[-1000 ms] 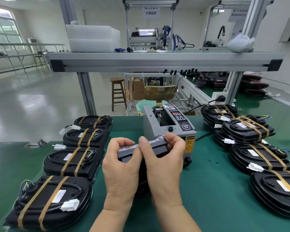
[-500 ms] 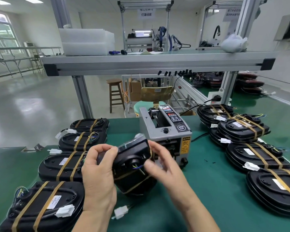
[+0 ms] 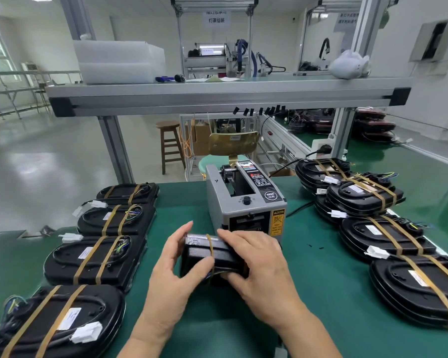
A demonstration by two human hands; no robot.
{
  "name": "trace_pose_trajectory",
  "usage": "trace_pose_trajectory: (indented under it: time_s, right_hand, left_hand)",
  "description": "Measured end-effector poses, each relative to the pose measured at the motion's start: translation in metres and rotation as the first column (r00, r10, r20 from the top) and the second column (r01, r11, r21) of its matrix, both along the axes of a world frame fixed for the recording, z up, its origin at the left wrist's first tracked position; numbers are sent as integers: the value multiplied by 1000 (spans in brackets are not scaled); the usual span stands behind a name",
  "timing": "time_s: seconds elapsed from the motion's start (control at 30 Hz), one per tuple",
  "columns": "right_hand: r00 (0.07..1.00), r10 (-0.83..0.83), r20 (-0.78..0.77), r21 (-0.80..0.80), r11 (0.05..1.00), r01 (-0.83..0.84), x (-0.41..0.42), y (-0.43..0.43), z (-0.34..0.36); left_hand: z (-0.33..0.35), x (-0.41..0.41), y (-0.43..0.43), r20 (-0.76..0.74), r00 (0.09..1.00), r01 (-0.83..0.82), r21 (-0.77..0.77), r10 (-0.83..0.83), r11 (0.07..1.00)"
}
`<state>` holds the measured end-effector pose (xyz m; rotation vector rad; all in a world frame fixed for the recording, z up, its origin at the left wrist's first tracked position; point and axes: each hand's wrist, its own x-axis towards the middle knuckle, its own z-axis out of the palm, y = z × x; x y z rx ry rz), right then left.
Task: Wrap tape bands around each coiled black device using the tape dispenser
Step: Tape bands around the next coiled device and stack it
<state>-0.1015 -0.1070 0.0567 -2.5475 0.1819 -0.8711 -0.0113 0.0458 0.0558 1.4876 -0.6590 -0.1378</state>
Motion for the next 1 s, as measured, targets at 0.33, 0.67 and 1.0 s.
trace_pose_trajectory:
  time_s: [0.33, 0.67, 1.0]
  right_hand:
    - [951, -262, 163, 724, 687, 65, 2, -24, 9]
    - [891, -428, -152, 932, 239, 274, 28, -40, 1]
    - [841, -530, -107, 902, 304, 306, 33, -40, 8]
  left_hand:
    - [-14, -1, 11, -111, 993, -40, -142, 24, 989]
    - [-19, -8, 10, -113, 992, -79, -198, 57, 977]
    - [-23, -13, 3, -98, 976, -213, -235, 195, 948]
